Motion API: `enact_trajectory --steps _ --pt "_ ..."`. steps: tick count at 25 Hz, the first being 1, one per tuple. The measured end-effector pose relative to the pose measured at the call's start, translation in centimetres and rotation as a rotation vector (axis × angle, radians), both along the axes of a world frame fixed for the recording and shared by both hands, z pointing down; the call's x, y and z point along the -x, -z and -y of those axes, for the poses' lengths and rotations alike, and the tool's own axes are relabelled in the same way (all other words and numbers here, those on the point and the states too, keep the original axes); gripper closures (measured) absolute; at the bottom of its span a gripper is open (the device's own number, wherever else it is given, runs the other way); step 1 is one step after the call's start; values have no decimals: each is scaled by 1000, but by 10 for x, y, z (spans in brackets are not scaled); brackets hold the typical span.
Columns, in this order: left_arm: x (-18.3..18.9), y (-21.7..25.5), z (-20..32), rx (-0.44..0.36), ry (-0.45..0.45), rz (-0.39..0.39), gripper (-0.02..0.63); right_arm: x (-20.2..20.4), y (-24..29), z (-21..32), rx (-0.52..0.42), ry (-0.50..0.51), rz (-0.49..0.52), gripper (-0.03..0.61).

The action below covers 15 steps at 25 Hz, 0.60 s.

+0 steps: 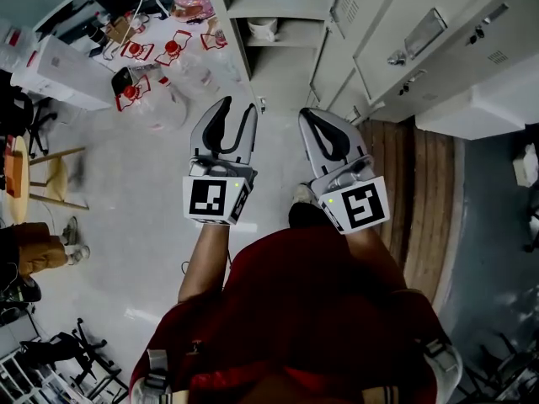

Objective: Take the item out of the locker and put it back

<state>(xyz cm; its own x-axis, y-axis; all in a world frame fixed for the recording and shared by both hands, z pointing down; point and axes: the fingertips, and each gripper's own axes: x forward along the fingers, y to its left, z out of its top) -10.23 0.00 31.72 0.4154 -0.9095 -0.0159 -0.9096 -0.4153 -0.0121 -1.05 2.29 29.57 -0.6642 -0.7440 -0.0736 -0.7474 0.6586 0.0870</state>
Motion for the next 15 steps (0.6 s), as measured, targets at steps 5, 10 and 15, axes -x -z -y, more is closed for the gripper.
enact_trajectory --steps 5,10,15 --pt "-16 -14 29 25 29 11 465 -14 -5 22 33 4 44 580" --pt "-26 -36 52 77 79 20 454 -26 -14 40 40 -17 42 580" --pt "-37 -41 72 59 136 19 451 -35 -26 55 29 -33 0 580"
